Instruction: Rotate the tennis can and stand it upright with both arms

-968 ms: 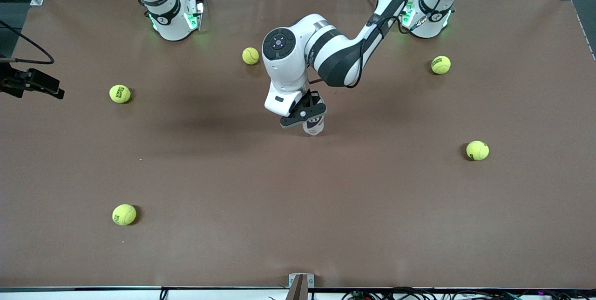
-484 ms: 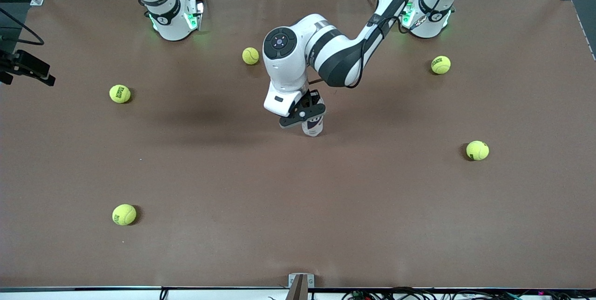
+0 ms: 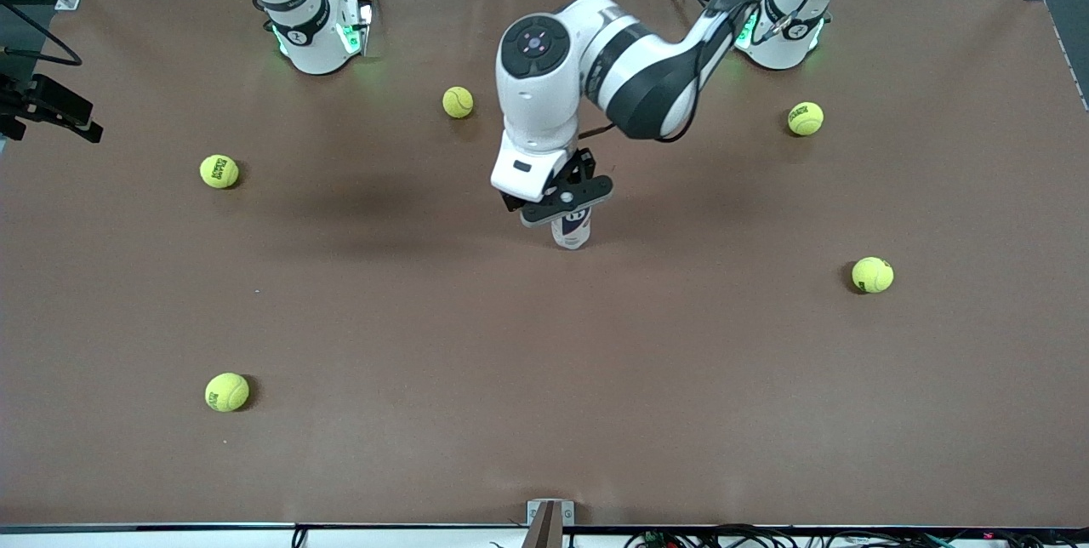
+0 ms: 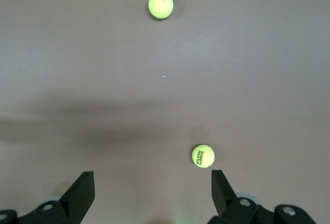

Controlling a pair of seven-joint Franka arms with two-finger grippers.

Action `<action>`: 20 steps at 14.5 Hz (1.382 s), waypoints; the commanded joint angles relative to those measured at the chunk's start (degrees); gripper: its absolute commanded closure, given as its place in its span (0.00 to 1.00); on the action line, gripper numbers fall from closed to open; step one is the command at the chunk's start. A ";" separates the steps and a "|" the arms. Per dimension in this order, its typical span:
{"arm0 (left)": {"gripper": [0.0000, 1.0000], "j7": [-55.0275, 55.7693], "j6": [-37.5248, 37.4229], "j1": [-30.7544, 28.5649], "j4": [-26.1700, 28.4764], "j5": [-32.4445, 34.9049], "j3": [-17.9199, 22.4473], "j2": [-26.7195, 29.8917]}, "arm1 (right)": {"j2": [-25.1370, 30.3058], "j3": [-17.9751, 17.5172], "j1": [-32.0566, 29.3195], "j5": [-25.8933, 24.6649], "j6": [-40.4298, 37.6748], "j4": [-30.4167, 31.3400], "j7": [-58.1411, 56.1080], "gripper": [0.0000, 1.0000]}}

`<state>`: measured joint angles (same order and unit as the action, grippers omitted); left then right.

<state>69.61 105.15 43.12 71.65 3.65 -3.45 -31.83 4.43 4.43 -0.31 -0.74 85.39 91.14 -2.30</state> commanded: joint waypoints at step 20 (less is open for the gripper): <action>0.00 -66.10 -19.99 -41.80 2.09 -2.59 -0.07 20.85 | 1.89 0.23 0.66 1.00 0.30 1.85 -0.51 0.00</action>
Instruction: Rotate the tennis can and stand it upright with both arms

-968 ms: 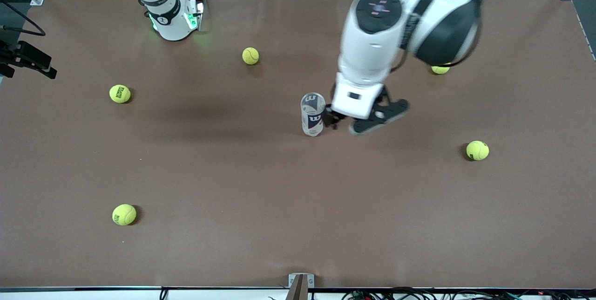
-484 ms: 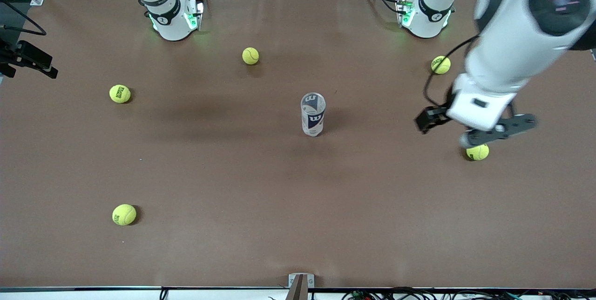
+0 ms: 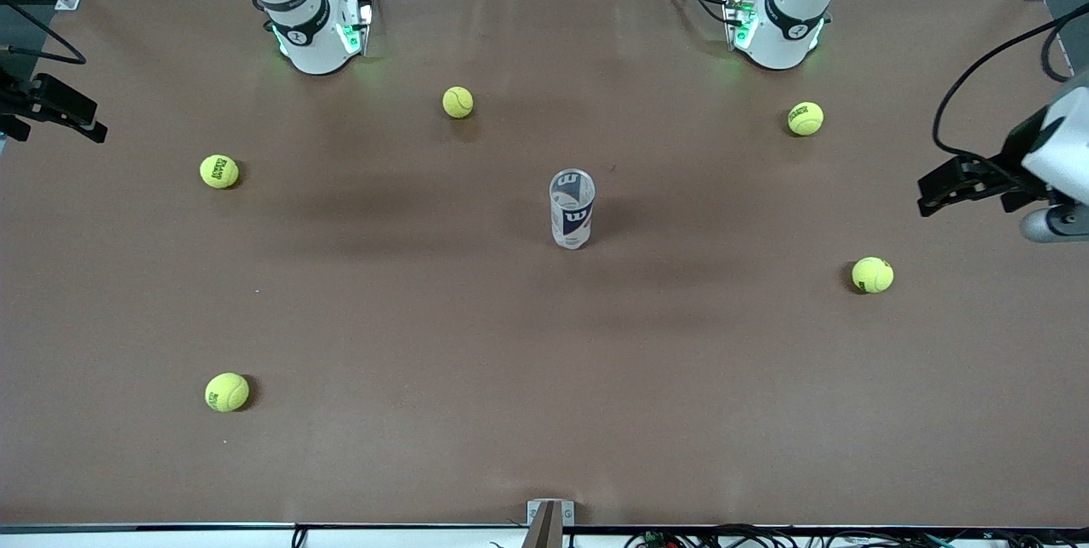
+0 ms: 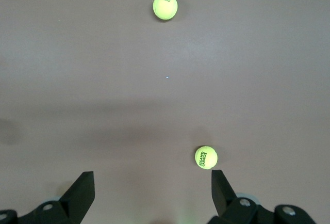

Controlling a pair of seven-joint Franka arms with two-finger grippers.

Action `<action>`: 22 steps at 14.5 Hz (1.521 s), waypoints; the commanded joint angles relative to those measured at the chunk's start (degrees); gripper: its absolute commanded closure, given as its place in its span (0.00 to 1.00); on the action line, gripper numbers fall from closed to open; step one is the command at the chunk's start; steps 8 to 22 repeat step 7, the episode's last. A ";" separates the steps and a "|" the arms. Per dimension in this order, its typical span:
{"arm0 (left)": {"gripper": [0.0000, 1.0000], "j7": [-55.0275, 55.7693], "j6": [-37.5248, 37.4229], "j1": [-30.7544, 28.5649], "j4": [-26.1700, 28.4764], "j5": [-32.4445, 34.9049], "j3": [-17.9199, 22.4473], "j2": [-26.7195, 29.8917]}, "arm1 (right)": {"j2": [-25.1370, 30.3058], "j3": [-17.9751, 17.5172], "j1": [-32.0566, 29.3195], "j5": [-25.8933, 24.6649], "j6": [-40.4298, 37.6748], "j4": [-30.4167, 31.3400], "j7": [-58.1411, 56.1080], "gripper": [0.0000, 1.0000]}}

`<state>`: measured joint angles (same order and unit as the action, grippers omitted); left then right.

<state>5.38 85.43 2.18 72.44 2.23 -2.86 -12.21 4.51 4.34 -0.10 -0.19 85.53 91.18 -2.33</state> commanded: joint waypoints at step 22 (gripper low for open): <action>0.00 -1.34 -1.93 -1.12 0.86 -0.47 -0.30 1.23 | 1.82 0.23 0.53 0.54 -0.10 1.81 -0.39 0.00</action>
